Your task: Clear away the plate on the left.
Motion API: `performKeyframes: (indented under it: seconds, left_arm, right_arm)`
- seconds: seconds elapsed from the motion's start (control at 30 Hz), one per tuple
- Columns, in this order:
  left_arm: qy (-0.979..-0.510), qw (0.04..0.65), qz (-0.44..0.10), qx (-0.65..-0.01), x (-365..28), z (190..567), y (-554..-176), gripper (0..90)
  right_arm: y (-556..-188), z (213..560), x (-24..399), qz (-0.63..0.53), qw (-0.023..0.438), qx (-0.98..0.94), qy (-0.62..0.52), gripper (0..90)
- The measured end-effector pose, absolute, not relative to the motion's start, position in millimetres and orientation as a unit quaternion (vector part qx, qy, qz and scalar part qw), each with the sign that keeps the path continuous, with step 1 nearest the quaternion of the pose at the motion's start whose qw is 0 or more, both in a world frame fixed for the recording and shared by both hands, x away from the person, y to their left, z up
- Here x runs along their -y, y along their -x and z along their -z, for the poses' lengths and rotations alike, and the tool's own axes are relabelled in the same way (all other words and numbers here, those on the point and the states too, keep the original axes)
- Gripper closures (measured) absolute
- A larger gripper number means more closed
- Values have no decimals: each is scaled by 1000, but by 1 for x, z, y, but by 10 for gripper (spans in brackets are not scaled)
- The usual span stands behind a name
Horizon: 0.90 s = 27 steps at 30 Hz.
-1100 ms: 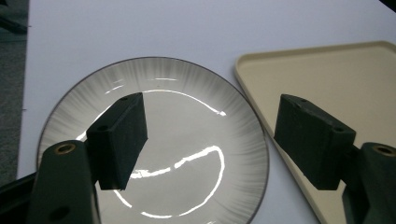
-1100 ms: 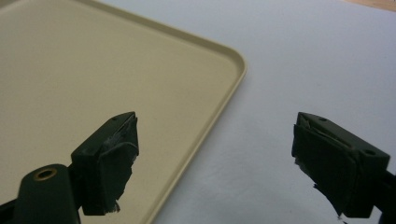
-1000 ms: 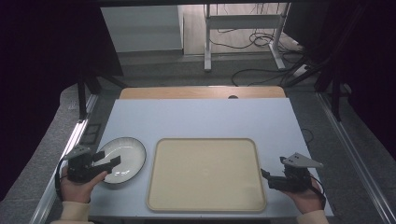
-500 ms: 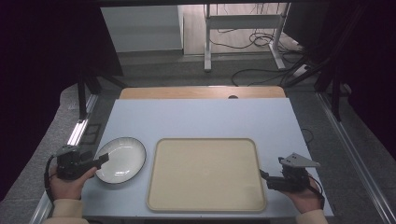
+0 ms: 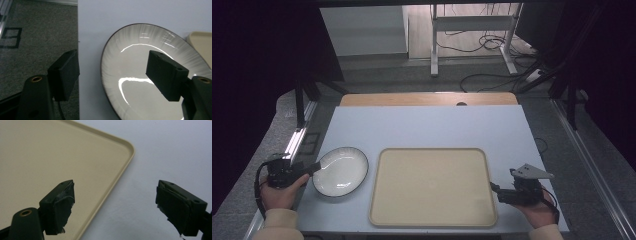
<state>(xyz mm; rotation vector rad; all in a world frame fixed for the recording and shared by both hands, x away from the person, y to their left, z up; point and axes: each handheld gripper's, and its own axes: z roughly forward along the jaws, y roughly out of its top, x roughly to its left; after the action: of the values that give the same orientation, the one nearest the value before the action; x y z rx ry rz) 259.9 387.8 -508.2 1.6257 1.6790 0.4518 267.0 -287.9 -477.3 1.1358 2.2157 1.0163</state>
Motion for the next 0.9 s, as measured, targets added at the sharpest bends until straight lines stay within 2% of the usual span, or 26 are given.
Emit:
performKeyframes:
  seconds: [0.53, 0.9]
  left_arm:
    - [-637, 358, -125, -671, -390, 528, -281, 320]
    - [-641, 364, -93, -669, -391, 533, -286, 404]
  right_arm:
    - [-267, 479, 288, -366, 220, -805, -411, 162]
    - [-268, 480, 287, -363, 217, -808, -410, 162]
